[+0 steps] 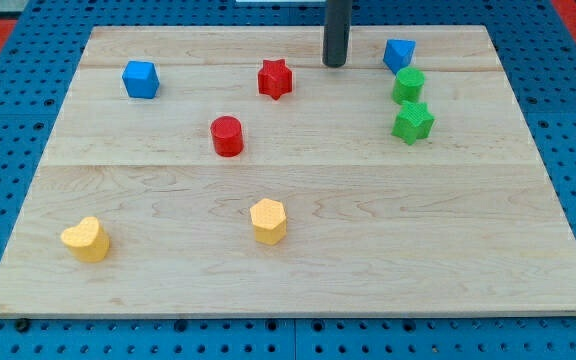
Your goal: Move blue triangle towards left of the board
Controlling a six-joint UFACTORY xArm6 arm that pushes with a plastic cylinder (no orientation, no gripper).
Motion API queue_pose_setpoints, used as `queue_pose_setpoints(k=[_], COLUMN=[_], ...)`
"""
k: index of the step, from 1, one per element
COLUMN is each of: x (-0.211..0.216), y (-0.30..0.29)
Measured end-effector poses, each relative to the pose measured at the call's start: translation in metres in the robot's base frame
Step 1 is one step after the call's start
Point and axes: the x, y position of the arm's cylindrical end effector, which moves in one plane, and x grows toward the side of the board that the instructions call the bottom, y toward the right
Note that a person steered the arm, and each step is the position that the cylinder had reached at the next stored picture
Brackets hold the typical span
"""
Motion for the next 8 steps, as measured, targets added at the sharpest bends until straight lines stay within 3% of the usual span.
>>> queue_pose_setpoints(k=[2,5,7,8], x=[-0.056,0.0,0.026,0.007], y=[0.044,0.157,0.089,0.053])
